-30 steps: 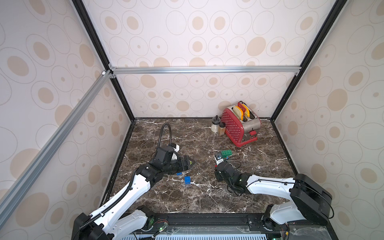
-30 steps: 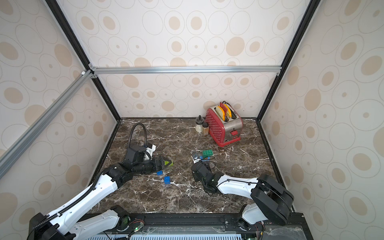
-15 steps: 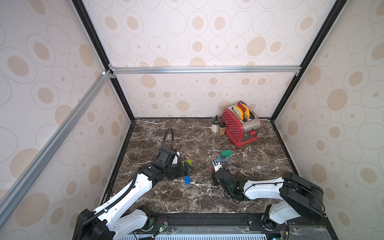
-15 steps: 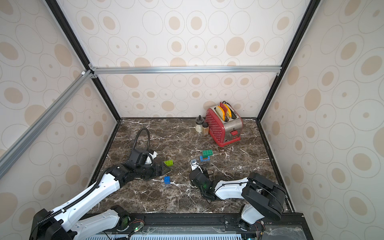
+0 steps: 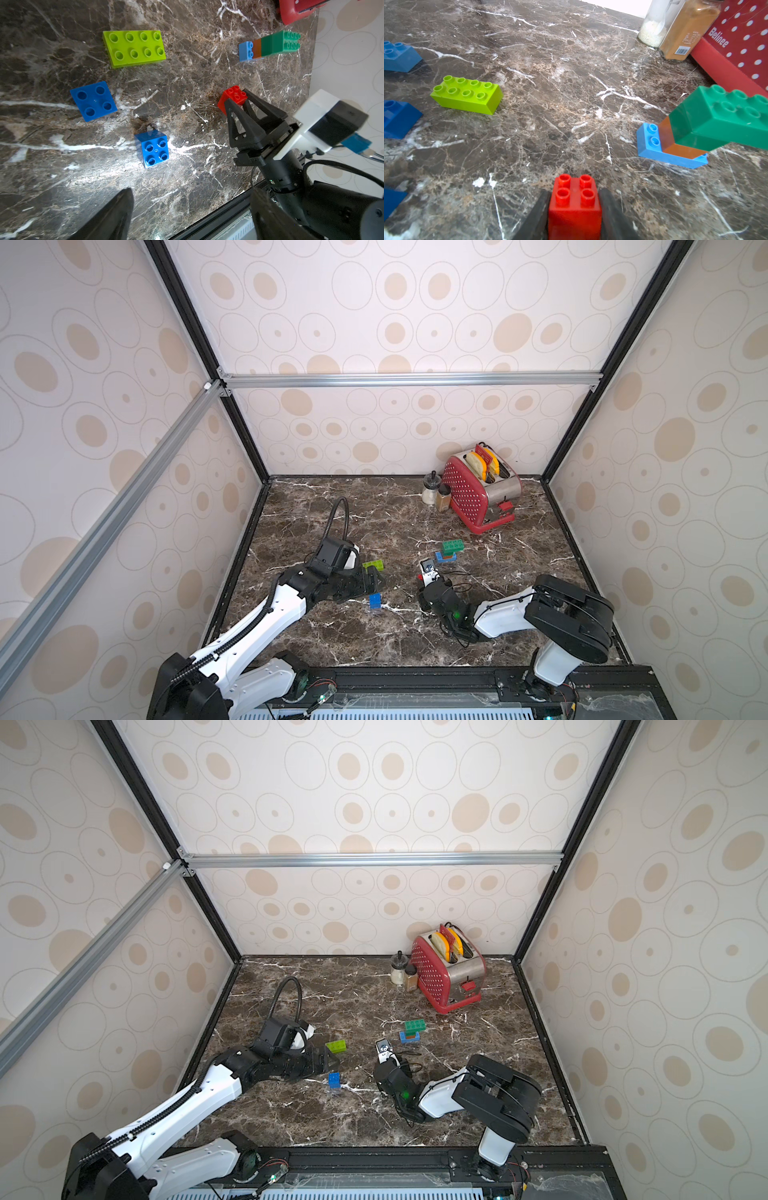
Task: Assemble the letter f with lego
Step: Place the lego brick at the center of the board.
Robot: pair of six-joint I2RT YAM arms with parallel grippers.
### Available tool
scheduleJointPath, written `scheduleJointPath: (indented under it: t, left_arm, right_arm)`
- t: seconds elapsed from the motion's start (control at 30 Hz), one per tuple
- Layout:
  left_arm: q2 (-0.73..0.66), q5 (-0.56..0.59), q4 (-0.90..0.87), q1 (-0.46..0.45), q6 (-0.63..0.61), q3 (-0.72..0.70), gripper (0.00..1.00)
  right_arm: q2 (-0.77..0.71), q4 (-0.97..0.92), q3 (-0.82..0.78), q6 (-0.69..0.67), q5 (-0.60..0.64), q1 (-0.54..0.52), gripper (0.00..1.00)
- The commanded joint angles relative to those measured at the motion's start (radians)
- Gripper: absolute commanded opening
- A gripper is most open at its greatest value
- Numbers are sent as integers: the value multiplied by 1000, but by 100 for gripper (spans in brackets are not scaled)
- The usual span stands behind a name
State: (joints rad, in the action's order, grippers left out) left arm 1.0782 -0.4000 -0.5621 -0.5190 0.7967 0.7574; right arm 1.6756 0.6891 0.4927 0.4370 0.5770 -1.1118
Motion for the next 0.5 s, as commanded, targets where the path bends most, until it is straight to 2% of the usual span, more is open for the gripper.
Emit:
scheduleJointPath:
  t: [0.0, 0.37, 0.47]
  left_arm:
    - [10, 13, -13, 8, -24, 23, 90]
    - [23, 19, -8, 13, -26, 28, 90]
    - [19, 24, -14, 13, -26, 28, 90]
  right_arm:
    - [9, 34, -8, 15, 9, -15, 41]
    - [-23, 4, -36, 25, 42, -51, 44]
    - [-51, -113, 18, 26, 18, -50, 49]
